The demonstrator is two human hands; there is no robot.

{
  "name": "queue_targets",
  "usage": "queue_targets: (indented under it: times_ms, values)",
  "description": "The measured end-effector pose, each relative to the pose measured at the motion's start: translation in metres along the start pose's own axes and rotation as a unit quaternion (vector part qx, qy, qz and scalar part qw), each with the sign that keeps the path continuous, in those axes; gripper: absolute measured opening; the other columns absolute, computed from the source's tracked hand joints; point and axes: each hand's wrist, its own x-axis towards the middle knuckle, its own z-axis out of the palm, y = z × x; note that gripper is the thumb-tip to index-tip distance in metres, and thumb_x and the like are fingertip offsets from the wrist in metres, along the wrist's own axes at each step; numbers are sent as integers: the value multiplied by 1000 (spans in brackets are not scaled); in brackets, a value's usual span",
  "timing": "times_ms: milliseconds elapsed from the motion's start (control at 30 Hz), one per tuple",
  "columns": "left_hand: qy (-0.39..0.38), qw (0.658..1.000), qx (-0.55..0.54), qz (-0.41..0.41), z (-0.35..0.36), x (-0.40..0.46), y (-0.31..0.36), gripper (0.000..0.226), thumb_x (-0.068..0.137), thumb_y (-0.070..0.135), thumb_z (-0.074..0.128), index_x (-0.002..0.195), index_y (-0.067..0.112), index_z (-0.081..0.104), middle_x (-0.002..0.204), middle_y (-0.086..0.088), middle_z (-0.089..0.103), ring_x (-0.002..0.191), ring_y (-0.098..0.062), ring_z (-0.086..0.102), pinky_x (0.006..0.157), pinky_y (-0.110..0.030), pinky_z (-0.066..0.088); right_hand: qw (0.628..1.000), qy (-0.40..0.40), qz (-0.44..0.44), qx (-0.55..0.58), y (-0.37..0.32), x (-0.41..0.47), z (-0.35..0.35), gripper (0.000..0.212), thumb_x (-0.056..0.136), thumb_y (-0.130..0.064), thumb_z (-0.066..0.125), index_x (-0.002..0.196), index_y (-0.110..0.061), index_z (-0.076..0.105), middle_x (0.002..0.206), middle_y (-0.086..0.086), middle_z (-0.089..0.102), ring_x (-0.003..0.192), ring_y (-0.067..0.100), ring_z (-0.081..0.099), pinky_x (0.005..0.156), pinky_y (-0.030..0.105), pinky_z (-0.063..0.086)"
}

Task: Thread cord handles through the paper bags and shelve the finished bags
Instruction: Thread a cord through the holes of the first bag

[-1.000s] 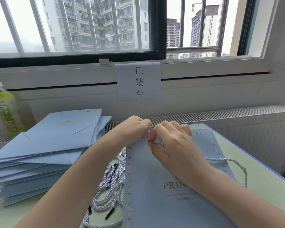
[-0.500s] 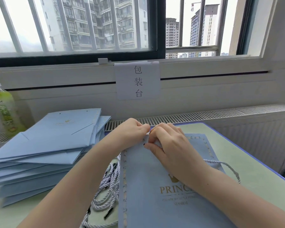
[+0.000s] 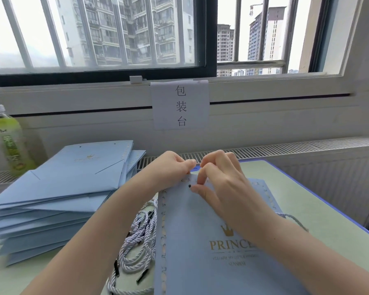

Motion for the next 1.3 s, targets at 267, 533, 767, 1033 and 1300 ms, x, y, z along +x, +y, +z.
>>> queue_targets:
  times_ms: [267, 533, 767, 1033, 1300]
  values:
    - [34, 998, 41, 37, -1, 2, -3, 51, 97, 31, 48, 51, 17, 32, 46, 3, 26, 40, -13, 21, 46, -25, 19, 999, -49, 20, 7, -1, 0, -3, 32, 87, -45, 43, 86, -17, 57, 91, -2, 52, 85, 18, 45, 75, 27, 40]
    - [94, 981, 155, 66, 1, 1, -3, 52, 96, 28, 49, 52, 15, 25, 48, -1, 24, 45, -18, 23, 46, -29, 19, 991, -128, 41, 21, -7, 5, -15, 11, 93, -21, 51, 83, -16, 48, 85, -3, 48, 78, 16, 43, 67, 20, 26]
    - [146, 963, 223, 37, -12, 0, -5, 48, 95, 27, 47, 55, 13, 26, 51, -3, 28, 53, -23, 30, 49, -28, 22, 970, -218, 96, 49, -8, 5, -19, 15, 96, -27, 44, 85, -17, 43, 87, -6, 46, 78, 11, 40, 69, 24, 30]
    - [68, 892, 443, -62, -20, -6, -6, 36, 98, 26, 44, 65, 15, 35, 67, 0, 41, 67, -20, 41, 54, -25, 24, 942, 29, 189, 277, -2, 12, -26, 12, 95, -13, 51, 87, -18, 59, 60, -12, 54, 55, 4, 45, 56, 21, 39]
    - [-40, 988, 111, 100, -16, -16, 17, 25, 96, 22, 52, 78, 13, 66, 78, -3, 72, 73, -14, 65, 66, -23, 48, 926, 29, 192, 322, -7, 11, -23, 12, 92, -12, 57, 86, -21, 63, 73, -13, 64, 67, 3, 55, 64, 18, 43]
